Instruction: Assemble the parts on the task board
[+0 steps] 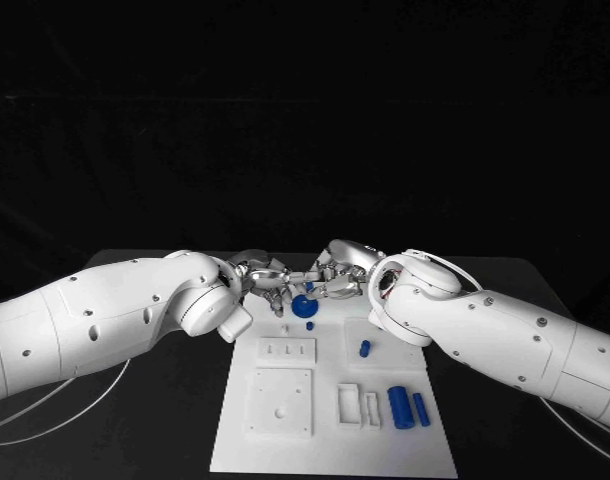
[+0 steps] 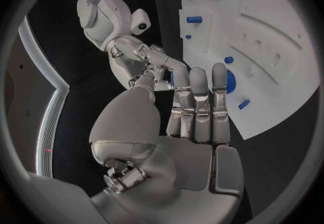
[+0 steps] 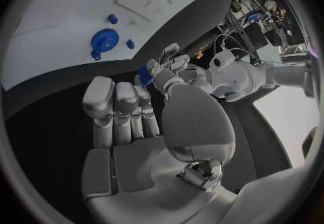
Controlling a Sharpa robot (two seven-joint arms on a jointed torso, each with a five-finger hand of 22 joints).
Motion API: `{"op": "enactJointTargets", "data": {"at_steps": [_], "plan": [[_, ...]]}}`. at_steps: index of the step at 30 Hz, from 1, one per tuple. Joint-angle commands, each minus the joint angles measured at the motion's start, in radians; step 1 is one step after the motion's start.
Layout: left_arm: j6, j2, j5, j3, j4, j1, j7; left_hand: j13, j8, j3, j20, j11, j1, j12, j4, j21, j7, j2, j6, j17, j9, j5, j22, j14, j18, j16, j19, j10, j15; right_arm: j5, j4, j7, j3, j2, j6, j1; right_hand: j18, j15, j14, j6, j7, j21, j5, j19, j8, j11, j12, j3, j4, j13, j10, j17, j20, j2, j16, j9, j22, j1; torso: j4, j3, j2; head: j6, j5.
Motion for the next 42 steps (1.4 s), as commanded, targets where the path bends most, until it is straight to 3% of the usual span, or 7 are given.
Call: {"op": "enactJointTargets", "data": {"at_steps": [1,5,25,29,42], "plan": [[-0.003,0.005,-0.023,0.001,0.004,0.002,-0.022,-0.002,-0.009,-0.002,0.003,0.007,-0.005,-0.004,-0.005,-0.005,0.006,0.006,0.001,-0.002,-0.007,-0.004,0.004,-0.003,-0.007,-0.007,0.002,0.0,0.001,-0.014,0.003,-0.005,0.0,0.003,0.02,0.0,-0.005,-0.006,0.002,0.003,-0.004,-0.001,0.004,0.039,0.004,0.0,-0.006,-0.007,0.001,0.001,0.004,0.001,-0.006,0.008,-0.003,0.001,0.122,-0.002,0.0001,-0.0007,0.0,0.0,0.0],[0.003,0.006,-0.027,0.001,0.004,0.002,-0.027,-0.002,-0.012,0.001,0.004,0.008,-0.004,-0.004,-0.002,-0.008,0.006,0.004,0.002,-0.002,-0.017,-0.005,0.006,-0.003,-0.007,-0.006,0.003,0.001,0.001,-0.015,0.003,-0.005,0.0,0.005,0.021,0.0,-0.005,-0.006,0.002,0.003,-0.004,-0.001,0.004,0.039,0.004,0.0,-0.006,-0.007,0.001,0.001,0.004,0.001,-0.006,0.008,-0.003,0.001,0.122,-0.002,0.0002,-0.0005,0.0,0.004,0.011],[-0.004,0.015,-0.045,0.001,-0.019,0.002,-0.036,-0.002,-0.01,0.001,0.004,0.007,-0.002,-0.005,-0.003,-0.012,0.006,0.005,0.003,-0.003,-0.024,-0.006,0.012,-0.003,-0.007,-0.006,0.004,0.001,0.001,-0.019,0.006,-0.009,-0.002,0.005,0.037,0.0,-0.005,-0.007,0.002,0.007,-0.005,-0.001,-0.002,0.04,0.004,-0.001,-0.005,-0.016,0.002,0.002,0.005,0.002,-0.007,0.01,-0.003,0.001,0.122,0.004,-0.0006,-0.0005,0.001,0.002,0.004],[-0.006,0.014,-0.046,0.001,-0.021,0.002,-0.038,-0.002,-0.01,0.001,0.004,0.007,-0.002,-0.005,-0.003,-0.012,0.006,0.005,0.003,-0.003,-0.024,-0.006,0.012,-0.003,-0.007,-0.006,0.004,0.001,0.001,-0.019,0.006,-0.01,-0.002,0.004,0.038,0.0,-0.005,-0.007,0.002,0.007,-0.005,-0.001,-0.002,0.04,0.004,-0.001,-0.005,-0.016,0.002,0.002,0.005,0.002,-0.007,0.01,-0.003,0.001,0.122,0.004,0.0008,0.0,0.0,0.001,-0.005],[0.003,0.016,-0.053,0.0,-0.022,0.002,-0.055,-0.007,-0.008,-0.002,0.005,0.008,-0.003,-0.014,-0.009,-0.021,0.007,0.007,0.001,-0.007,-0.029,-0.007,0.014,-0.002,-0.007,-0.014,0.005,0.002,0.003,-0.02,0.005,-0.011,-0.002,0.008,0.036,0.0,-0.005,-0.007,0.003,0.007,-0.005,-0.002,-0.005,0.04,0.004,-0.001,-0.006,-0.02,0.001,0.001,0.005,0.003,-0.007,0.012,-0.003,0.001,0.121,0.004,0.0003,0.001,0.0,0.002,-0.002]]}}
